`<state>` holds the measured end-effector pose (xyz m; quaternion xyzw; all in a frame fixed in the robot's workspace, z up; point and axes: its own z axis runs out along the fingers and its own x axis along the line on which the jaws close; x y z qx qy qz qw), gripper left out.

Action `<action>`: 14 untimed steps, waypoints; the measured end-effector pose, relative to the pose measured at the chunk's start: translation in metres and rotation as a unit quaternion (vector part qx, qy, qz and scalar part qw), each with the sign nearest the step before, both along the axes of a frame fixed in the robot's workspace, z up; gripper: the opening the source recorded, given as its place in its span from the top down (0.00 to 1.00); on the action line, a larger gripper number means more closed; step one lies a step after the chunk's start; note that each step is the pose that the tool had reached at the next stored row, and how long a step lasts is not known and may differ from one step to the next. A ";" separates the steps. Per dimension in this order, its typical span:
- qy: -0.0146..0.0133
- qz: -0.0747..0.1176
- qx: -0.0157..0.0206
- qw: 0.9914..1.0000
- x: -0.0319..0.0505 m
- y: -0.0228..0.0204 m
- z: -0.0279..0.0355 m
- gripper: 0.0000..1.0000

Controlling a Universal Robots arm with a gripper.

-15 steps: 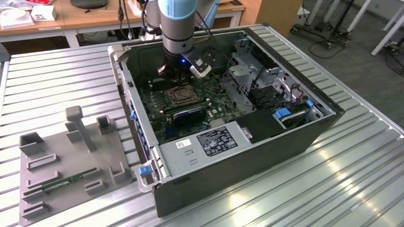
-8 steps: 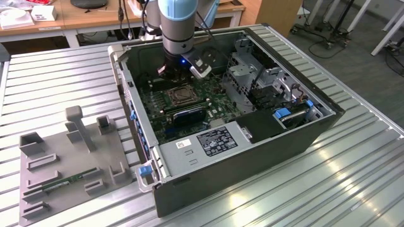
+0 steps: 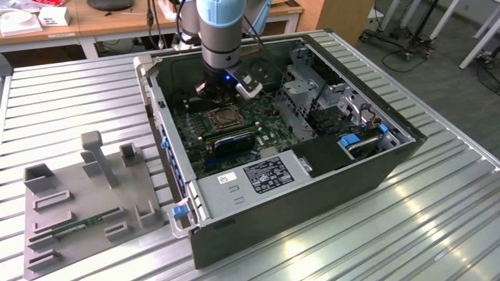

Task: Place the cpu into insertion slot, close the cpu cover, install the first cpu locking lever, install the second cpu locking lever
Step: 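Install the first cpu locking lever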

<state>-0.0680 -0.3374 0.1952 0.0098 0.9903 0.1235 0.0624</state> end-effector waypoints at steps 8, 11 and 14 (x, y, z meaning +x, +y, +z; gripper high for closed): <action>0.000 0.000 0.000 1.000 0.0000 -0.0009 -0.0001 0.89; 0.000 0.000 0.000 1.000 0.0000 -0.0010 -0.0001 0.89; 0.000 0.000 0.000 1.000 0.0000 -0.0010 0.0022 0.89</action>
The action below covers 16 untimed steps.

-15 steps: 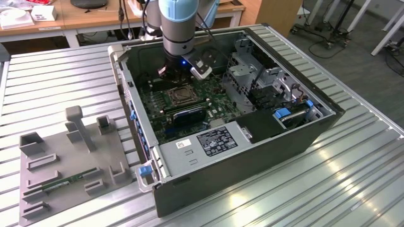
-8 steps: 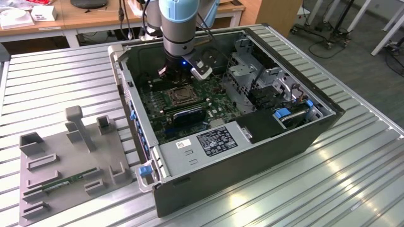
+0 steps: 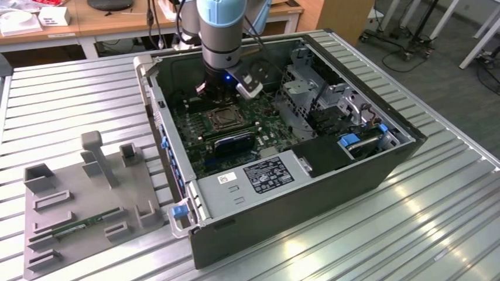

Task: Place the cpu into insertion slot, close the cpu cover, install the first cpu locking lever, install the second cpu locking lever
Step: 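Install the first cpu locking lever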

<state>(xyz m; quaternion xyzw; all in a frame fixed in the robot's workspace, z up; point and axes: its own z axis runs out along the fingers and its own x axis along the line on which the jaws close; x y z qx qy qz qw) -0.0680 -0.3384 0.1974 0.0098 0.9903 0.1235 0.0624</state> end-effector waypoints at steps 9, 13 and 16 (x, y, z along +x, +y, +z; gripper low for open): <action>0.000 0.000 0.000 1.000 -0.0014 0.0017 0.0066 0.89; 0.000 0.000 0.000 1.000 -0.0033 0.0061 0.0066 0.89; 0.000 0.000 0.000 1.000 -0.0039 0.0099 0.0065 0.89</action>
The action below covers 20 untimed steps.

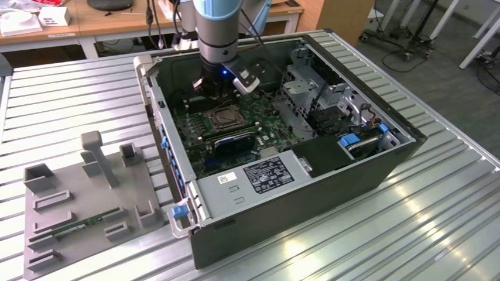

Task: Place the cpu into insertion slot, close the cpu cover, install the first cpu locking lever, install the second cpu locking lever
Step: 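Install the first cpu locking lever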

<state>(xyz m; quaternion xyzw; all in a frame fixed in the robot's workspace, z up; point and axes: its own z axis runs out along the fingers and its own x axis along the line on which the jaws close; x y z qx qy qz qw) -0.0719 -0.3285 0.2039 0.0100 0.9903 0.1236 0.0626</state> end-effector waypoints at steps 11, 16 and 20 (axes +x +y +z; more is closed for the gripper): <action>-0.005 0.000 0.000 1.000 -0.0036 0.0011 0.0041 0.89; -0.008 0.000 0.000 1.000 -0.0048 0.0014 0.0074 0.89; -0.010 0.000 0.000 1.000 -0.0054 0.0018 0.0108 0.89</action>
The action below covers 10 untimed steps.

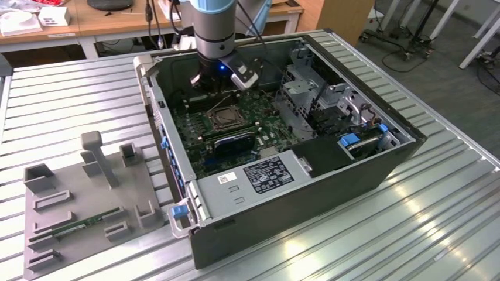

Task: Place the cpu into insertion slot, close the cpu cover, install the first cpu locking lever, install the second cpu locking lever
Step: 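Install the first cpu locking lever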

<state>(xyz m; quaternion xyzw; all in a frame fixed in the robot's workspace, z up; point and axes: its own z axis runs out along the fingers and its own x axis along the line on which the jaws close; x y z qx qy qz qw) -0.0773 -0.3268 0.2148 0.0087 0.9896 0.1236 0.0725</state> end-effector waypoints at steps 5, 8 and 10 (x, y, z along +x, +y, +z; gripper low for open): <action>-0.002 0.000 0.000 1.000 -0.0012 0.0001 0.0004 0.89; -0.002 0.000 0.000 1.000 -0.0013 0.0001 0.0004 0.89; -0.002 0.000 0.000 1.000 -0.0013 0.0001 0.0004 0.89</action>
